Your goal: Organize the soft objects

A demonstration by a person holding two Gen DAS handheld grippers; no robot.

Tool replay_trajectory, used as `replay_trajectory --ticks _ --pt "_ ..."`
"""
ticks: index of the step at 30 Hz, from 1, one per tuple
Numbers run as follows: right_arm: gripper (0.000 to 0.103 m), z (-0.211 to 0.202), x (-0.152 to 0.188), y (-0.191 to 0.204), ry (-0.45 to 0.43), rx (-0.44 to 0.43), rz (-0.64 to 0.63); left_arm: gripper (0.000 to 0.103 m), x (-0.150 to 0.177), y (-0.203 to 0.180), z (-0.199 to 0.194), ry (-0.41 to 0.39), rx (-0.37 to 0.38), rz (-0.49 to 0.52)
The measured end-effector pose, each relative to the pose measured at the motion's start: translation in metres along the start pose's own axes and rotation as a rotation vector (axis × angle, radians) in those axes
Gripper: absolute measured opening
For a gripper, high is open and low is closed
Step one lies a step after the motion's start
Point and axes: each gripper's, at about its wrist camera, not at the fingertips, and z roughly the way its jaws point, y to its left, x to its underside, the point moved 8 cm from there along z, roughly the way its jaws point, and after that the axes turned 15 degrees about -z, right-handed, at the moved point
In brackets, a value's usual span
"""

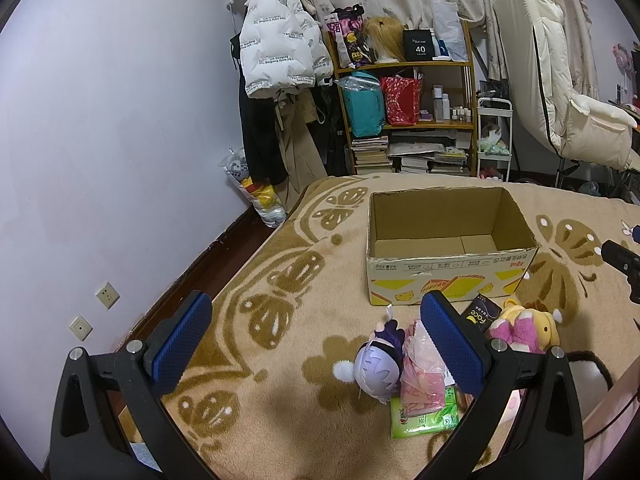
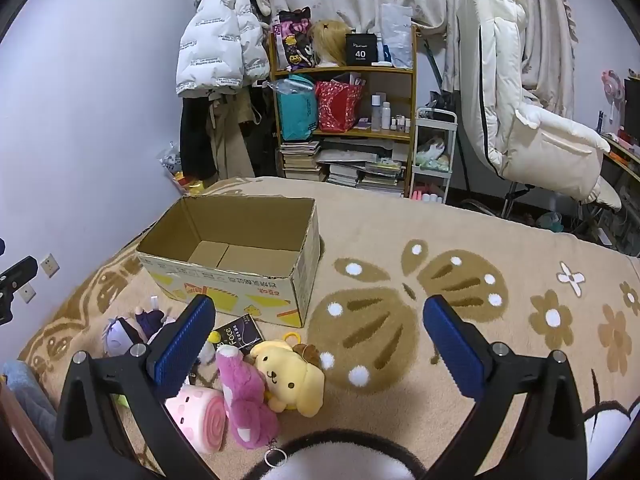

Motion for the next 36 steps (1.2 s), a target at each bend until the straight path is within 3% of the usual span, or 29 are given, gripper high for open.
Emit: replay_trajectory --ticks 36 --pt "0.103 0.0026 0.0020 0.0070 0.001 -0.006 0.002 0.103 0.0059 0.0008 0.0047 0.008 0.003 0.000"
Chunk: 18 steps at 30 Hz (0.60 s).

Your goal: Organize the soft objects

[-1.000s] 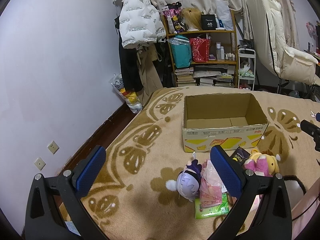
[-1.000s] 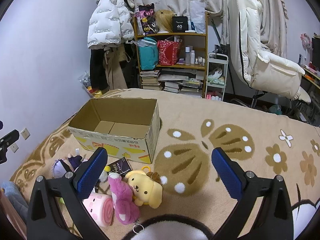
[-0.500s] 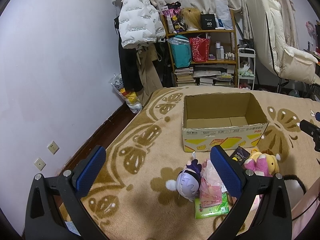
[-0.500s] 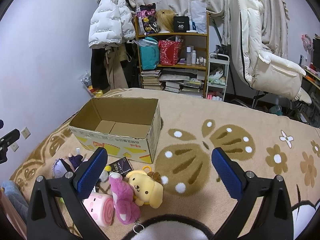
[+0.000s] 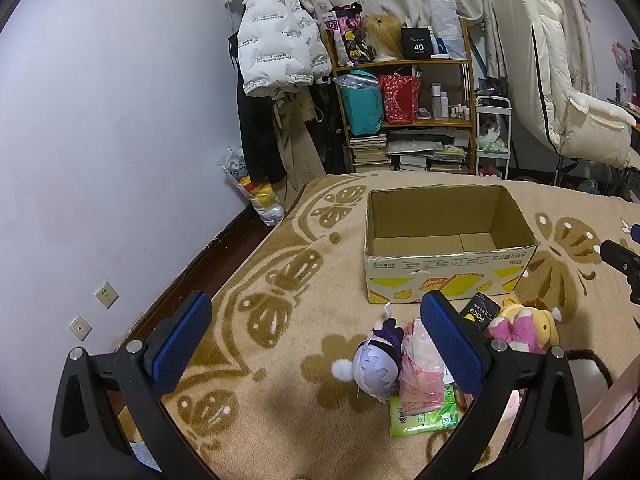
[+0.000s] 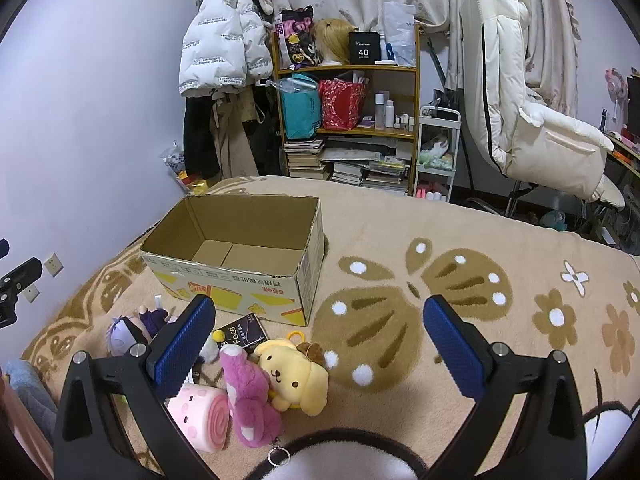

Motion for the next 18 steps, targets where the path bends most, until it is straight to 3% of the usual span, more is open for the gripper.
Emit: replay_trajectory --ticks 18 --pt "0.103 0.0010 0.0002 0.0002 0.001 -0.002 0.002 0.103 0.0010 0.0000 0.0010 0.000 -0.001 0.000"
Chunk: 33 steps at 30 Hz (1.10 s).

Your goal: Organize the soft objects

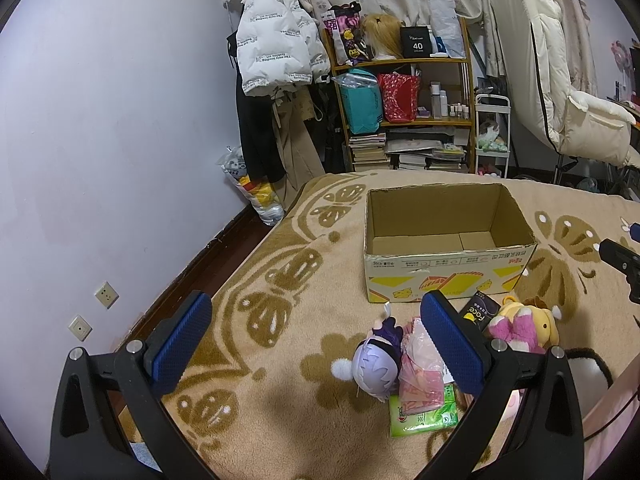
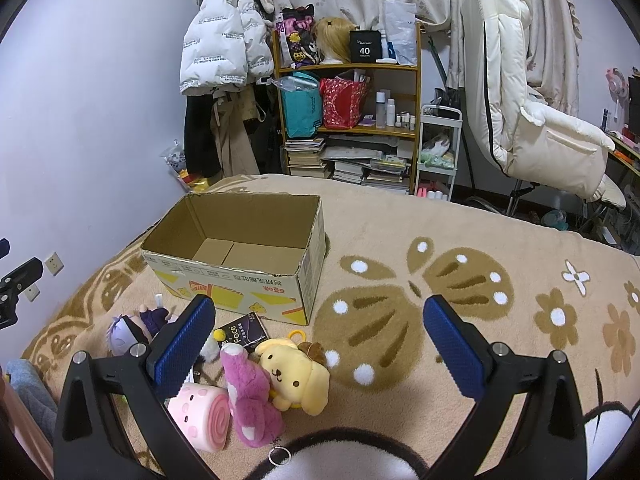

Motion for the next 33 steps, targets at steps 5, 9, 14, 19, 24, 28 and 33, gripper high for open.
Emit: replay_trajectory --ticks 5,9,14,19,24,28,33 --pt "0.103 0.000 0.000 0.001 -0.001 -0.001 0.000 0.103 -0.001 0.000 0.000 0.000 0.000 0.001" --pt "0.103 0.000 0.000 0.000 0.001 -0.001 0.001 0.103 0.000 0.000 0.000 0.003 -0.002 0.002" --pt "0.103 0.000 0.000 -0.001 0.001 -0.001 0.001 0.103 0.003 0.000 0.001 0.003 -0.004 0.004" --pt "0.103 0.000 -0.001 -0.002 0.002 -0.002 0.002 0.103 0.003 0.000 0.001 0.004 -0.004 0.004" --pt "0.103 -0.001 -0.001 -0.003 0.002 -0.002 0.001 0.103 0.003 0.000 0.001 0.004 -0.005 0.004" --pt "0.103 0.001 0.001 0.004 0.008 -0.005 0.003 0.103 0.005 0.001 0.001 0.003 -0.004 0.003" --pt "0.103 0.004 0.005 0.008 0.010 -0.012 0.001 0.103 0.007 0.002 0.003 0.012 -0.008 0.006"
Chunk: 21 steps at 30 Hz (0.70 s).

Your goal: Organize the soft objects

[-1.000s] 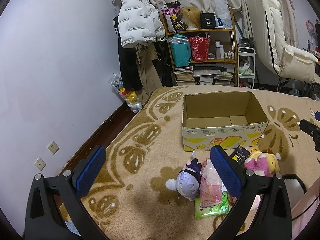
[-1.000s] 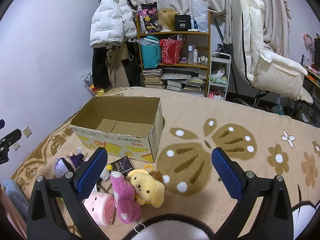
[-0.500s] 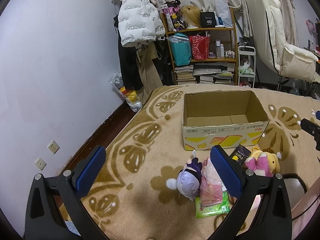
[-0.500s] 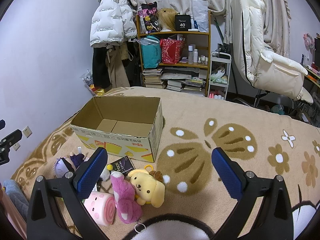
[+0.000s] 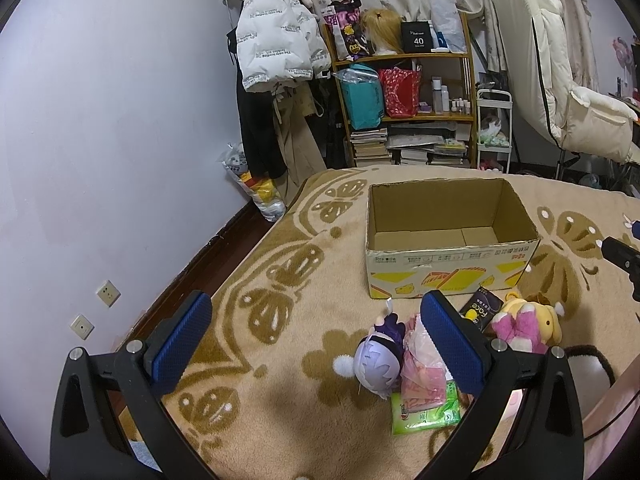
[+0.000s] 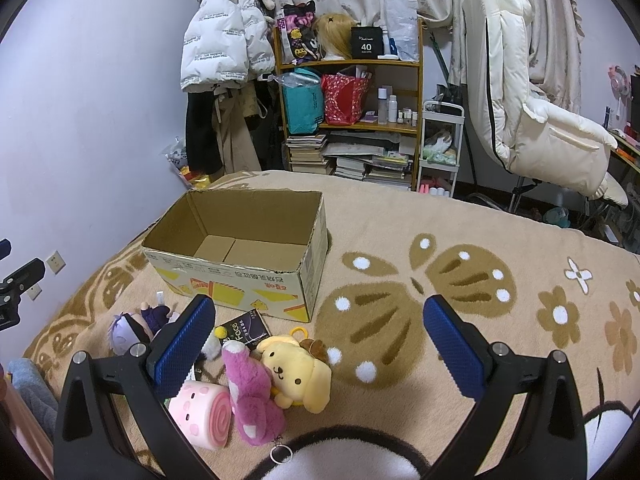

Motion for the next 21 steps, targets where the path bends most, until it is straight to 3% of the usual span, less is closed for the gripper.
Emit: replay_trajectory --ticks 9,21 --pt "0.103 0.001 0.002 0.004 0.006 -0.003 0.009 0.103 -0.002 0.000 0.001 0.022 -0.010 0.010" --pt "0.103 0.017 0.006 0.009 0.077 -0.075 0.011 0.103 0.012 -0.001 0.040 0.185 -0.052 0.011"
